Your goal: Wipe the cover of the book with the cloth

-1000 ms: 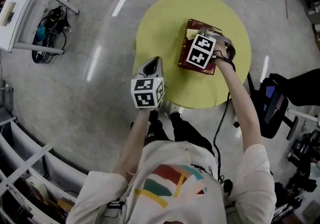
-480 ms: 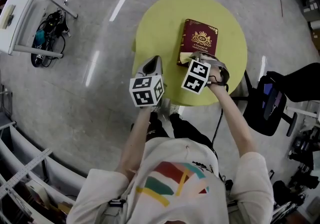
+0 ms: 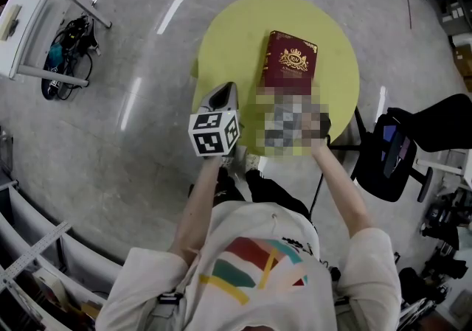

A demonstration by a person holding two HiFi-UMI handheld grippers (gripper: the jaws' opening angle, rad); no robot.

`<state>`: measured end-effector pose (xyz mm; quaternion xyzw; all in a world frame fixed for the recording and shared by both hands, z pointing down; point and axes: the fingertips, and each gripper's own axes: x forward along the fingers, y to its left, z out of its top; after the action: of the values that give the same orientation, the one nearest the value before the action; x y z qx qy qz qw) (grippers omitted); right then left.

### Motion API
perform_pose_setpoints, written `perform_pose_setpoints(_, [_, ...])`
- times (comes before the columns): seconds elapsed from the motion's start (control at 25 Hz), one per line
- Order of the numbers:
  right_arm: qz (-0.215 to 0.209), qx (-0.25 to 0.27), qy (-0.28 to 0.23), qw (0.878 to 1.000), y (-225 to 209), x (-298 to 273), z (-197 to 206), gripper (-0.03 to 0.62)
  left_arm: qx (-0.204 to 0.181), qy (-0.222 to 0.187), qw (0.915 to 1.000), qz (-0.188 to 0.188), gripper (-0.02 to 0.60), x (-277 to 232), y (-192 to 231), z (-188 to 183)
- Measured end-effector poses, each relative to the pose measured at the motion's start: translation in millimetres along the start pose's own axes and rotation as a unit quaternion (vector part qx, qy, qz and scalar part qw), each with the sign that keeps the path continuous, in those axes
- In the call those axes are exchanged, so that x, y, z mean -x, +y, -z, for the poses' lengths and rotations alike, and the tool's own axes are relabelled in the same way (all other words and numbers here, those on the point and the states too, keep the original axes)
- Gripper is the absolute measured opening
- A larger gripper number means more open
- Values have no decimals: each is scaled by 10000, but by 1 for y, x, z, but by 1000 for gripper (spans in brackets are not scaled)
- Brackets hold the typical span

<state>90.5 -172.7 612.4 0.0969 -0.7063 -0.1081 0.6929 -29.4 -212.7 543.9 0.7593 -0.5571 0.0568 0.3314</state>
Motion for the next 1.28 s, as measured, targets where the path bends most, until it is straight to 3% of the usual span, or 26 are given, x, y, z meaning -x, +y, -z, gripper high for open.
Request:
perform_pose_setpoints(0.16, [-117, 111, 61, 9999, 3, 0, 3, 28, 41, -4, 10000, -2, 15, -1, 1, 2])
perform_pose_setpoints(0.28, [-19, 470, 160, 9988, -14, 5, 1, 28, 110, -27, 9999, -25, 15, -3, 7, 4])
perform_pose_setpoints(0.44, [853, 1039, 468, 9898, -79, 8, -9, 28, 259, -37, 9996, -45, 15, -2, 20, 9])
perform_pose_setpoints(0.56, [1511, 1561, 808, 9728, -129, -2, -11, 28, 294, -43, 9995, -70, 15, 2, 27, 13])
perform_pose_setpoints(0.64, [1635, 1945, 1133, 9605, -154, -15, -6, 28, 317, -32, 9994, -111, 15, 4, 32, 16])
perform_pose_setpoints(0.92, [1187, 2580, 2332, 9300, -204, -54, 17, 28, 428, -10, 9988, -219, 15, 10, 57, 25])
perform_pose_setpoints(1.12, [952, 2881, 2727, 9130, -211, -60, 14, 28, 611, 34, 9979, -229, 15, 12, 72, 37])
perform_pose_setpoints(1.28, [790, 2937, 2891, 9077, -211, -64, 12, 28, 723, 2, 9971, -244, 15, 15, 75, 38])
